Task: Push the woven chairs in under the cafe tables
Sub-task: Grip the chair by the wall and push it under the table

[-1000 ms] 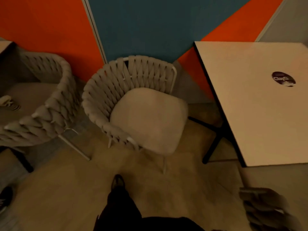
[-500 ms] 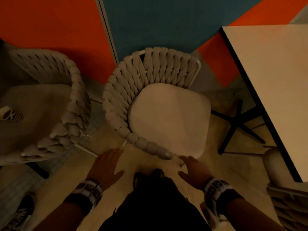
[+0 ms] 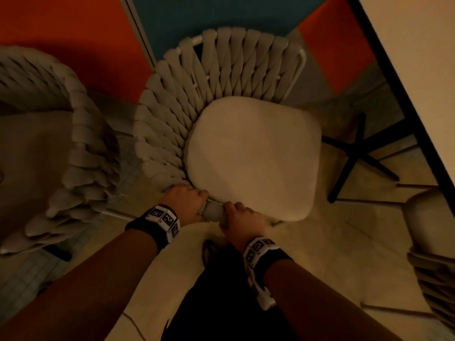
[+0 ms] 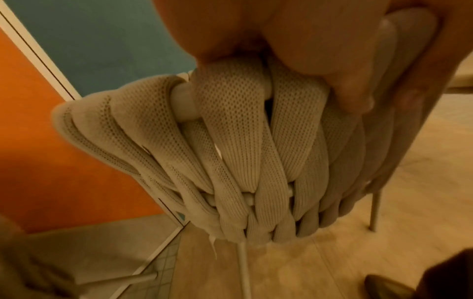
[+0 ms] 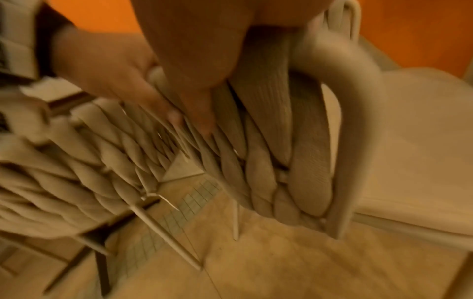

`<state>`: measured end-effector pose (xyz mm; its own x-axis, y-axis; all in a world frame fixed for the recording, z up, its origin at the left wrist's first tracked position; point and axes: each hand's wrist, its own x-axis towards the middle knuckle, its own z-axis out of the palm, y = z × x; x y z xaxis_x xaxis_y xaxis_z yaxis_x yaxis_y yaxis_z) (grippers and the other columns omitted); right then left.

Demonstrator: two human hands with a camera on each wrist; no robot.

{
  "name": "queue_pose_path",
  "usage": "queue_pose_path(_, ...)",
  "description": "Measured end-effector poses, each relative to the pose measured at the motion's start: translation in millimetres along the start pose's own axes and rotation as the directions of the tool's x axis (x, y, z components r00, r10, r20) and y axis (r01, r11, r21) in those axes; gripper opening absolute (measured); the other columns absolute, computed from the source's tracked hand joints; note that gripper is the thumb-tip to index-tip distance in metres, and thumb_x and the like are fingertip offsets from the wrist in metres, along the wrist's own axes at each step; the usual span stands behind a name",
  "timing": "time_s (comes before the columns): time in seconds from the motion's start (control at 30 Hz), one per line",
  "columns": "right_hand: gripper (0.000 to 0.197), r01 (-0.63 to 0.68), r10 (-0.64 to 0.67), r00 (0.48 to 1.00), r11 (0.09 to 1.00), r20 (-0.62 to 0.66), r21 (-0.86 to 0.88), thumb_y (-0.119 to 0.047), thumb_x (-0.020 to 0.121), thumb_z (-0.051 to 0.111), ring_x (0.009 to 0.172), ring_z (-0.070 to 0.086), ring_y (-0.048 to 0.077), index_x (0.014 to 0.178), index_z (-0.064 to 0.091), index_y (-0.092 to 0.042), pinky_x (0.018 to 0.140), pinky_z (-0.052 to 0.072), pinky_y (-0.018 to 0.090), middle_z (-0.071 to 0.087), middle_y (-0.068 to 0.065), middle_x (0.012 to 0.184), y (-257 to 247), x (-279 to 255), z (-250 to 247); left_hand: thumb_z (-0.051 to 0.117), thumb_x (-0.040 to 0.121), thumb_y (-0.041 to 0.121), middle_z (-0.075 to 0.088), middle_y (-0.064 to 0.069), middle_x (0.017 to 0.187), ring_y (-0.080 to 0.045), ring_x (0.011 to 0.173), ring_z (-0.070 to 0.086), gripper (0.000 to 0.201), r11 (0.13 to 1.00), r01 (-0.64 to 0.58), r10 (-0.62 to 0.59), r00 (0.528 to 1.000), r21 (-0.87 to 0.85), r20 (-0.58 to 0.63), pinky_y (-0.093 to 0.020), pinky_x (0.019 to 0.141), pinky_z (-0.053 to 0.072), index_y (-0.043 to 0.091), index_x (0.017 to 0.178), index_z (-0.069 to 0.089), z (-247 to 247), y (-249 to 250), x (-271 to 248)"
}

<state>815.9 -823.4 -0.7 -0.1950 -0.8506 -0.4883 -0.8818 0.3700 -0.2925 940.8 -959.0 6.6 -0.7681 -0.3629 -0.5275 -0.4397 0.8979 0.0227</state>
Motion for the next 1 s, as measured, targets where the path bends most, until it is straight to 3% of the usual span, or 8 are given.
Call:
queue_pose_path(0.23,0.039,0.192,-0.192,0.981,0.981,0.002,-0.028,-0.032,0.085,0.058,0.078,0.066,0.04,0.118,0.054,-0.01,0.062,0.052,0.043,0.065,0.017,0.103,20.5,-1.2,-11.3,0.055,0.084,0.054,0.064,-0.01,0.117,-0.027,0.105,0.06,0.052,0.993,0.107,-0.106,0.994,0.045,-0.017,-0.037,0.087,0.043,0.013,0.115,0.047,-6.2,23.2,0.6)
queue_pose_path(0.43,0.043,0.202,-0.188,0.978,0.961,0.092,-0.187,-0.039,0.09,0.05,0.087,0.065,0.035,0.128,0.047,-0.02,0.07,0.052,0.04,0.062,0.009,0.113,90.9,3.2,-51.3,0.057,0.083,0.047,0.067,-0.012,0.112,-0.03,0.103,0.062,0.047,0.973,0.182,-0.186,0.983,-0.141,-0.014,-0.037,0.086,0.046,0.01,0.111,0.05,-27.5,84.2,38.4)
queue_pose_path(0.63,0.042,0.223,-0.186,0.971,0.929,0.148,-0.296,-0.04,0.087,0.051,0.095,0.063,0.03,0.126,0.048,-0.024,0.073,0.05,0.036,0.062,0.004,0.114,157.9,16.1,-93.6,0.054,0.086,0.03,0.069,-0.016,0.105,-0.033,0.1,0.064,0.03,0.935,0.244,-0.261,0.965,-0.257,-0.036,-0.039,0.085,0.047,0.007,0.106,0.053,-51.4,134.5,89.2)
queue_pose_path(0.8,0.038,0.242,-0.206,0.963,0.944,0.172,-0.225,-0.034,0.082,0.057,0.093,0.064,0.033,0.118,0.057,-0.022,0.076,0.054,0.042,0.066,0.008,0.109,202.4,15.5,-109.9,0.058,0.082,0.046,0.071,-0.014,0.1,-0.032,0.091,0.067,0.043,0.9,0.258,-0.303,0.95,-0.352,-0.079,-0.038,0.082,0.047,0.009,0.105,0.057,-61.5,170.4,113.1)
queue_pose_path(0.9,0.032,0.257,-0.23,0.96,0.95,0.16,-0.176,-0.033,0.084,0.056,0.089,0.066,0.035,0.114,0.058,-0.021,0.072,0.052,0.041,0.065,0.01,0.109,210.6,16.0,-110.3,0.056,0.083,0.054,0.068,-0.012,0.111,-0.031,0.1,0.064,0.054,0.896,0.285,-0.319,0.946,-0.339,-0.049,-0.038,0.088,0.045,0.011,0.116,0.052,-61.5,176.2,116.9)
queue_pose_path(1.0,0.033,0.255,-0.233,0.962,0.953,0.142,-0.164,-0.035,0.088,0.053,0.096,0.064,0.033,0.118,0.054,-0.023,0.074,0.051,0.039,0.062,0.007,0.116,211.5,13.1,-110.3,0.056,0.081,0.061,0.066,-0.009,0.115,-0.027,0.103,0.062,0.057,0.883,0.31,-0.336,0.942,-0.354,-0.014,-0.037,0.091,0.044,0.015,0.114,0.052,-66.2,174.2,117.1)
